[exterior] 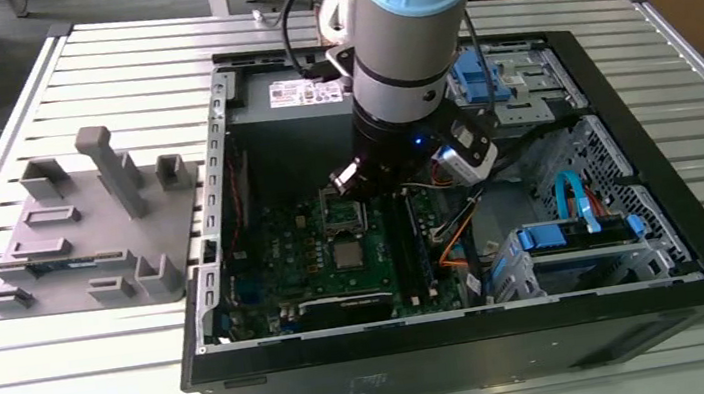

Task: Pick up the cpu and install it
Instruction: 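Close the cpu cover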

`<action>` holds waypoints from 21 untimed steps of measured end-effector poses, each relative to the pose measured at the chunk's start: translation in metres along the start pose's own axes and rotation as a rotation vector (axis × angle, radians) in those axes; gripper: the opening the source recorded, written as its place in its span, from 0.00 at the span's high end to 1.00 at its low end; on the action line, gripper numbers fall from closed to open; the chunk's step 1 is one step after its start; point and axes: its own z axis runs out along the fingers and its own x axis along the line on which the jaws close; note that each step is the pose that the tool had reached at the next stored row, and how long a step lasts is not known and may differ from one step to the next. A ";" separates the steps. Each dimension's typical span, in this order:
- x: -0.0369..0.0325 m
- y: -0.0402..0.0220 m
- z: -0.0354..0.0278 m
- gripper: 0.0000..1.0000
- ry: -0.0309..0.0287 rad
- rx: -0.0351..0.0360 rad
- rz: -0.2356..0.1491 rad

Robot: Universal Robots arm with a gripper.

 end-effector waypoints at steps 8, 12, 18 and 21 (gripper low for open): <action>-0.0030 0.0067 0.0043 0.89 -0.0047 -0.0052 -0.024; -0.0043 0.0097 0.0070 0.89 -0.0170 -0.0002 -0.025; -0.0053 0.0120 0.0096 0.89 -0.0347 -0.0004 -0.027; -0.0058 0.0142 0.0103 0.89 -0.0382 -0.0033 -0.027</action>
